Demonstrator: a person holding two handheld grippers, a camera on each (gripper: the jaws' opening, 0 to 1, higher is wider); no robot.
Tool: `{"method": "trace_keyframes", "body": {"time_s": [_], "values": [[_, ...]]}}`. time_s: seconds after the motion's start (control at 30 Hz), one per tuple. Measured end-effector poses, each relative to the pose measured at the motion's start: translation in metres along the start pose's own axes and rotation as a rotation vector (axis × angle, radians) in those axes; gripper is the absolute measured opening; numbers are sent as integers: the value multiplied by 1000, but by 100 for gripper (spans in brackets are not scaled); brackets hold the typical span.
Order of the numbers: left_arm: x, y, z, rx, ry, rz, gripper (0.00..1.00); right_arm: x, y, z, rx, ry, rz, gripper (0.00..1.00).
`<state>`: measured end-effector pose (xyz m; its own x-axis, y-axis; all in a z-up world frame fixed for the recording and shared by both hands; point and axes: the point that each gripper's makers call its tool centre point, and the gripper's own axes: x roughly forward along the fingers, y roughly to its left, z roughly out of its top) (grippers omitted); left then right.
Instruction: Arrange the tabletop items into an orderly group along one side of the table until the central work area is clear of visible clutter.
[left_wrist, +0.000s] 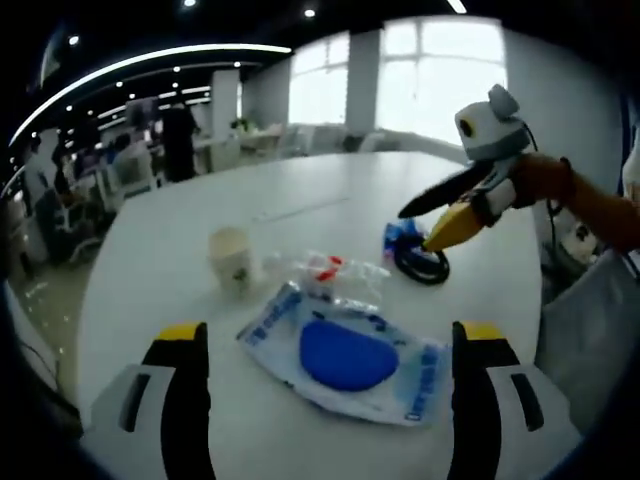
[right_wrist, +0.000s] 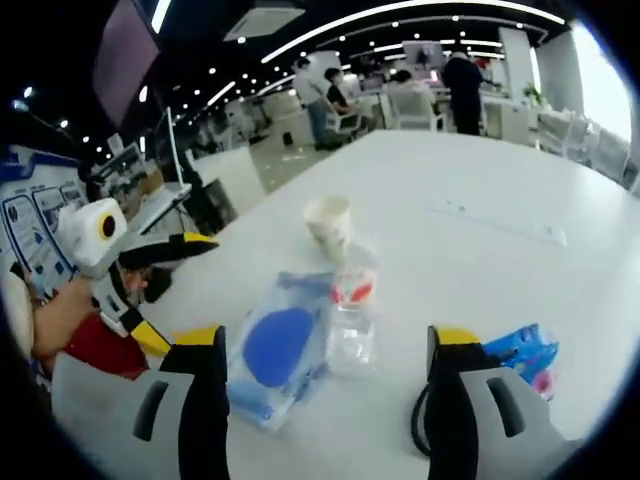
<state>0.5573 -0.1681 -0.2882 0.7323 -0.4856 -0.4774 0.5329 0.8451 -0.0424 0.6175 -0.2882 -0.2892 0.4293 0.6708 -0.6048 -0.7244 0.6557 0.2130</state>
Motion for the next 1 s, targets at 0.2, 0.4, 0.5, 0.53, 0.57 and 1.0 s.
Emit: {"method": "trace_keyframes", "body": {"time_s": [0.2, 0.4, 0.5, 0.53, 0.57, 1.0], "values": [[2, -5, -3, -9, 13, -26, 98, 13, -7, -9, 1, 96, -37, 72], [4, -10, -10, 13, 52, -38, 97, 25, -15, -7, -5, 168, -62, 65], [4, -11, -12, 10, 62, -45, 97, 29, -24, -1, 14, 190, -96, 58], [5, -11, -13, 7, 66, -45, 97, 31, -26, 1, 12, 193, -101, 57], [5, -12, -15, 4, 73, -46, 97, 32, -28, 2, 15, 202, -108, 57], [9, -18, -17, -10, 86, -61, 96, 66, -28, 3, -70, 398, -121, 54]]}}
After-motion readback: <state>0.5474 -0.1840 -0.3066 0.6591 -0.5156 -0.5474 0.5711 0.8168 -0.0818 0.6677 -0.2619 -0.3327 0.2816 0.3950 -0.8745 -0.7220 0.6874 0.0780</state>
